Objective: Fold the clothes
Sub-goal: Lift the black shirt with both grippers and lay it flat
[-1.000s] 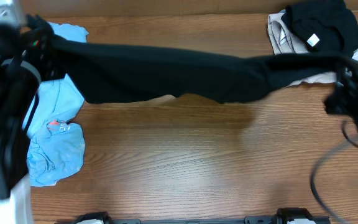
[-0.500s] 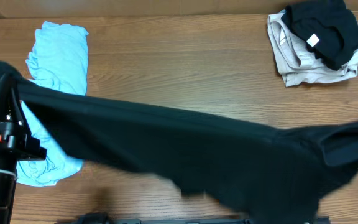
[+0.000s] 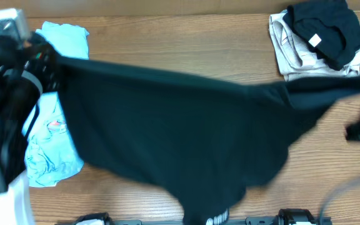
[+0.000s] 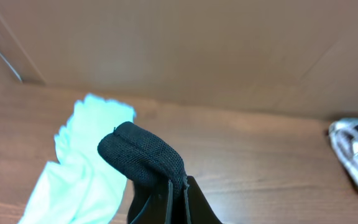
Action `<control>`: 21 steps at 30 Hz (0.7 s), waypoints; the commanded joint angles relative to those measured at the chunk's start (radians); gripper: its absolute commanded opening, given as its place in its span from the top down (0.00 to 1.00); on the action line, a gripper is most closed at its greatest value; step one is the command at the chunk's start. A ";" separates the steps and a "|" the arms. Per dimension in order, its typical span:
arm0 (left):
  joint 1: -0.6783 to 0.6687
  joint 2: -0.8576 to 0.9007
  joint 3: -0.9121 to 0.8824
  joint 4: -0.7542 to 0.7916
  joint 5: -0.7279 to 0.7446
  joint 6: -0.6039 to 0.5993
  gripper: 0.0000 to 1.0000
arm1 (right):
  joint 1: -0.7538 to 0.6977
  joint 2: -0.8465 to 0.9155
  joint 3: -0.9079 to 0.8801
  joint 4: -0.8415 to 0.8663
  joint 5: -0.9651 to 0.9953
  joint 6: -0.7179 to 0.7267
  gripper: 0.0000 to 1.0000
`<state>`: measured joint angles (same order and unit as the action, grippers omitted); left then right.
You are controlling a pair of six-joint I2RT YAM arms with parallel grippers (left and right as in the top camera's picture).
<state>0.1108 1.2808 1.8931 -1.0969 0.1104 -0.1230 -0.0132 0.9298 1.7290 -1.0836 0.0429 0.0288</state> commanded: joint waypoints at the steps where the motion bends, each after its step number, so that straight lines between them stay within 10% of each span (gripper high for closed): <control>1: -0.003 0.114 -0.002 0.006 -0.043 0.027 0.96 | -0.008 0.094 -0.085 0.068 -0.008 -0.004 0.96; 21: -0.020 0.936 -0.002 0.667 -0.031 0.033 0.96 | -0.008 0.983 -0.140 0.685 -0.239 0.041 0.96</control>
<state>0.0975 2.1857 1.8893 -0.4652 0.1009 -0.1078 -0.0124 1.9095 1.5822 -0.4305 -0.1459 0.0402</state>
